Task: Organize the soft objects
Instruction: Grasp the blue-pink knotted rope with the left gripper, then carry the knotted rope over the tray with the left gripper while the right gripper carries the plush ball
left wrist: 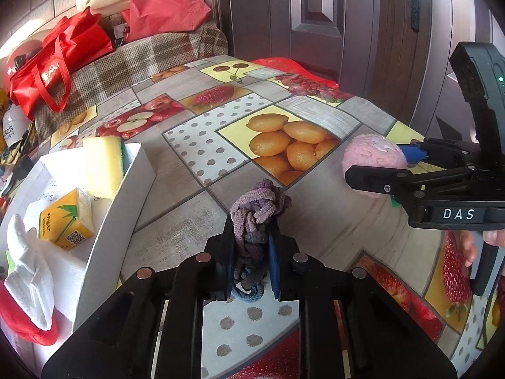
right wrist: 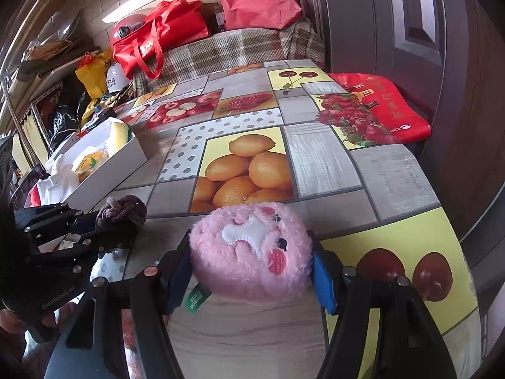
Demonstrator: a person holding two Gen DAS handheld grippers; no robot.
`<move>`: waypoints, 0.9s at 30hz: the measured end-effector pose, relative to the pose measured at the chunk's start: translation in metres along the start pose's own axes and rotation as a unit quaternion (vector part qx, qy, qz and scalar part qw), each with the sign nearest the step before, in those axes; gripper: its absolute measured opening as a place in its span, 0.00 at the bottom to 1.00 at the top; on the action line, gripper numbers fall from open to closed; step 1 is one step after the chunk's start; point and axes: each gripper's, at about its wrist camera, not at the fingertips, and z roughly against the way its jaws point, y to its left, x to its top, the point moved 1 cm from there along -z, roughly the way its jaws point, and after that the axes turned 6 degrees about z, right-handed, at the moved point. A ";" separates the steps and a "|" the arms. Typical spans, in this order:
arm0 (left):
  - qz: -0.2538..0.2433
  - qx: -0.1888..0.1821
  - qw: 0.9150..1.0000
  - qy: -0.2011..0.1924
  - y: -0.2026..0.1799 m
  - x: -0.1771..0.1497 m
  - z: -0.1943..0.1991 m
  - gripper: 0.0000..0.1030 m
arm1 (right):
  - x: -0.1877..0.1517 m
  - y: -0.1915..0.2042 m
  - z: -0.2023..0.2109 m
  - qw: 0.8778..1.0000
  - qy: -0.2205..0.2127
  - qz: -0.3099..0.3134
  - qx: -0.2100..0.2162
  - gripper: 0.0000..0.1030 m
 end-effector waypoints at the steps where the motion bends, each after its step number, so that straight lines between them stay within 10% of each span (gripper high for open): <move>1: 0.001 -0.002 1.000 -0.017 0.001 0.000 0.007 0.15 | 0.000 -0.001 0.003 1.000 -0.007 -0.002 -0.002 0.64; 12: 0.020 0.001 0.986 -0.167 0.007 -0.016 0.074 0.16 | -0.006 0.013 0.056 0.987 -0.149 0.020 -0.060 0.64; 27: 0.047 -0.002 0.977 -0.206 0.027 -0.046 0.115 0.16 | -0.018 0.058 0.078 0.974 -0.208 0.054 -0.078 0.64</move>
